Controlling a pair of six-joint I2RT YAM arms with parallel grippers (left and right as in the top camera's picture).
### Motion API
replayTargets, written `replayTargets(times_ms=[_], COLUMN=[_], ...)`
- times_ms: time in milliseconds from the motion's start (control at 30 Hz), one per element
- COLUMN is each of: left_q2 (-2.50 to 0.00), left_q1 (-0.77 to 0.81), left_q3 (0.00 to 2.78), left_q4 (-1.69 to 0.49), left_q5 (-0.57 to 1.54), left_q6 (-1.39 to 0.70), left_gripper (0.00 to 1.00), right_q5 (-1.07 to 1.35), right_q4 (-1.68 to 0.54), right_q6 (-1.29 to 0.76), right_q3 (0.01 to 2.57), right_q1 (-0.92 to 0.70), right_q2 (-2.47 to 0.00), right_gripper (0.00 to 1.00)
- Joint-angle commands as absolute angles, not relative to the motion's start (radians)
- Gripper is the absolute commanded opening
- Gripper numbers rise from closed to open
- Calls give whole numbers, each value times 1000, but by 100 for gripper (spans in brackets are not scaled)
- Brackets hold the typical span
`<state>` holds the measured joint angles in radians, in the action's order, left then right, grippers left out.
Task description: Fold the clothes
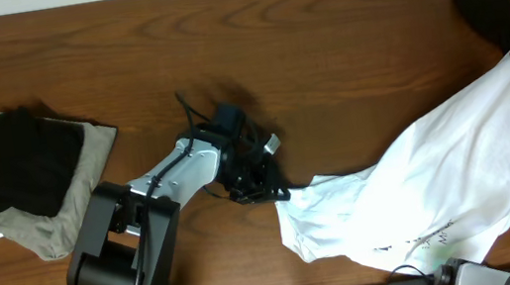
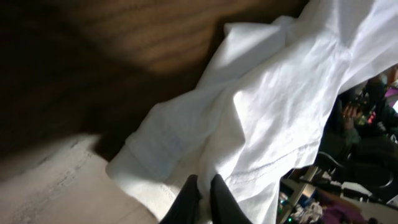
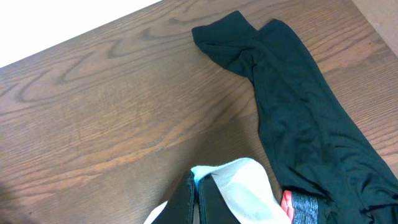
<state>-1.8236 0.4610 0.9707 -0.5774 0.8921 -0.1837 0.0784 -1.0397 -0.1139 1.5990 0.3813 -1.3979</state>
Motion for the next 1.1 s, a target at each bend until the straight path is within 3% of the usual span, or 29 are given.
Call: replayTargets(times_ms=[0,367,767,1067], left_q2=[-1814,-1436,-940,-824], left_q1=[458,271,-1,-61], left_q3=[988,1206,1381,1554], left_q4=[-578,-745,-812,-871], left_q5=[905,739,739,735], left_q6=[-178,-178,-182,-205], left_gripper=[6,6,6,6], right_q5=[86,87,86,86], right_q4=[-1042,-1036,-1044,-1040], right_q6=[-118,-118,-118,-119], right_q3=[1608,1608,1608,1633], right_q1=[392,392,392,392], right_q2=[-1383,-1332,-1088,-915], right_gripper=[1,1,1,1])
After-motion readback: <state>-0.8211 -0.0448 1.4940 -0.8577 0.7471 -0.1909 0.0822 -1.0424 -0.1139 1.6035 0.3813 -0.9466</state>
